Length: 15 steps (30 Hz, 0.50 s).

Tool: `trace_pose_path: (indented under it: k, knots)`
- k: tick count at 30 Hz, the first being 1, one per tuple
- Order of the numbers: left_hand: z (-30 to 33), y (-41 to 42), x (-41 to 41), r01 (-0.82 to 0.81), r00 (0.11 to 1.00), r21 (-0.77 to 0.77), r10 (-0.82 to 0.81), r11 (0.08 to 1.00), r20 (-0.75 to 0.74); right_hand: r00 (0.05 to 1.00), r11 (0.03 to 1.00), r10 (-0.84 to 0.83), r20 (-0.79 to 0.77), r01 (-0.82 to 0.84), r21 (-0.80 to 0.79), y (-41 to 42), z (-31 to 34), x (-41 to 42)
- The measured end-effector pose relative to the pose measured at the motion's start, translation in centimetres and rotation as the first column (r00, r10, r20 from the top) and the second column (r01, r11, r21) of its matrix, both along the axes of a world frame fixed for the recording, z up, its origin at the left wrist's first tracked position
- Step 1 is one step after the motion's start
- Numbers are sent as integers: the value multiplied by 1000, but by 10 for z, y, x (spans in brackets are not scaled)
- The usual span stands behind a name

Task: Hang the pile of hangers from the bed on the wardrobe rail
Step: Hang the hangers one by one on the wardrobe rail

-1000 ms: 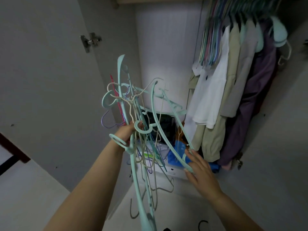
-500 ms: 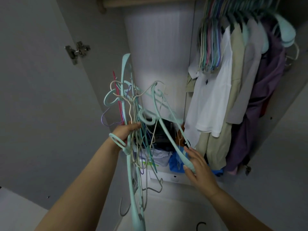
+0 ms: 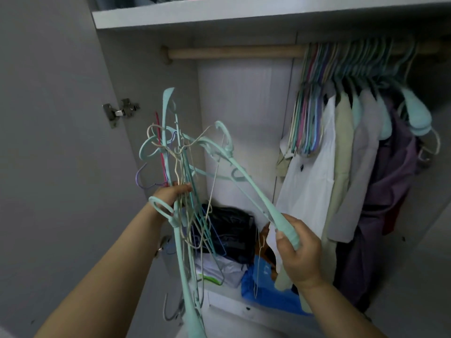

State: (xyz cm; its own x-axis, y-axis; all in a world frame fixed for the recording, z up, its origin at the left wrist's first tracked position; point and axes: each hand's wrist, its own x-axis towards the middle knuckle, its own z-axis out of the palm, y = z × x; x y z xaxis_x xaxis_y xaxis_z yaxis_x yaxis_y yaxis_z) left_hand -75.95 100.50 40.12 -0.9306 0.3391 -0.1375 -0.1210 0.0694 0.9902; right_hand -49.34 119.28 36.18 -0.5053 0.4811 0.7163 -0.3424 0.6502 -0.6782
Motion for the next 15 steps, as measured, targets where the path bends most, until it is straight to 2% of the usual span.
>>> trace_pose_path:
  k: [3,7,9,15]
  knots:
    - [6,5,-6,-38,999,-35,37,999,-9,999,996,-19,-46,15,-84,11,3,-3]
    - [12,15,-10,-72,997,-57,71,996,-24,995,989,-98,-30,94,-110,27,10,-12]
    - [14,20,-11,-67,998,-63,66,996,-25,995,978,-100,-12,96,-185,30,21,-20]
    - [15,29,-12,-51,998,-44,49,998,-41,990,946,-112,82,132,-297,39,101,-85]
